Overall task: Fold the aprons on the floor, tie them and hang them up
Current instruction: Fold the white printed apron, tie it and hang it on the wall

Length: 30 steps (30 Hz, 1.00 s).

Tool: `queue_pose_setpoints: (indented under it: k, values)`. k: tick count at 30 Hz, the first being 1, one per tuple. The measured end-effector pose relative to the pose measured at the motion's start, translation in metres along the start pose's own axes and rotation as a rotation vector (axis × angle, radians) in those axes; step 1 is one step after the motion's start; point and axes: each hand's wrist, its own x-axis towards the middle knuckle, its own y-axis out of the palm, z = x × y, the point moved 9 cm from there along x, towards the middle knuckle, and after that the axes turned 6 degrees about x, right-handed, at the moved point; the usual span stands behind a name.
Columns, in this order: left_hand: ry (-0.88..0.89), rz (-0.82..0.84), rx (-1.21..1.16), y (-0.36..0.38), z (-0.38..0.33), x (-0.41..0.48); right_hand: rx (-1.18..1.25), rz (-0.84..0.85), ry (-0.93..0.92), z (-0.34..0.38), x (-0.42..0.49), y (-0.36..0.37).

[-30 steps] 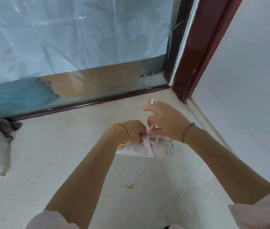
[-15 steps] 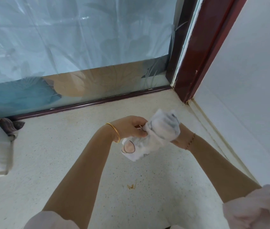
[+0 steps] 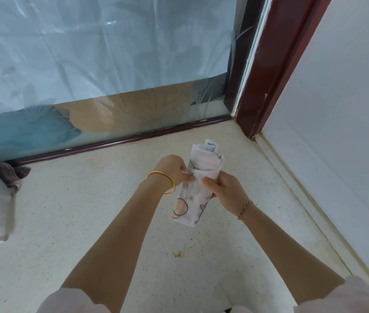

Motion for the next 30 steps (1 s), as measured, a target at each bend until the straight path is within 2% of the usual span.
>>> queue_pose_setpoints:
  k: [2, 5, 9, 11, 14, 18, 20, 23, 26, 30]
  values:
    - [-0.047, 0.049, 0.182, 0.003, 0.002, 0.001, -0.139, -0.021, -0.025, 0.006, 0.0, 0.0]
    - [-0.083, 0.036, 0.251, 0.001, 0.001, -0.003, -0.289, -0.073, -0.013, 0.007, 0.004, -0.002]
    - [0.074, 0.094, 0.263, 0.019, -0.03, -0.018, -0.498, -0.018, 0.188, -0.014, 0.01, 0.003]
    - [0.161, 0.133, 0.125, 0.03, -0.041, -0.025, -0.586, 0.074, 0.299, -0.027, 0.004, 0.015]
    - [0.217, 0.061, -0.18, 0.042, -0.039, -0.028, -0.575, 0.281, 0.464, -0.051, -0.013, 0.039]
    - [0.056, 0.077, -0.588, 0.087, -0.014, -0.038, -0.371, 0.385, 0.596, -0.076, -0.033, 0.055]
    - [-0.02, 0.103, -0.766, 0.108, -0.002, -0.043, -0.4, 0.447, 0.585, -0.081, -0.04, 0.061]
    - [-0.103, 0.165, -0.934, 0.131, 0.008, -0.044, -0.501, 0.45, 0.551, -0.091, -0.041, 0.062]
    - [-0.13, 0.179, -1.009, 0.137, 0.009, -0.042, -0.498, 0.387, 0.508, -0.093, -0.04, 0.061]
    - [-0.051, 0.215, -0.856, 0.139, 0.006, -0.037, -0.451, 0.268, 0.462, -0.093, -0.046, 0.059]
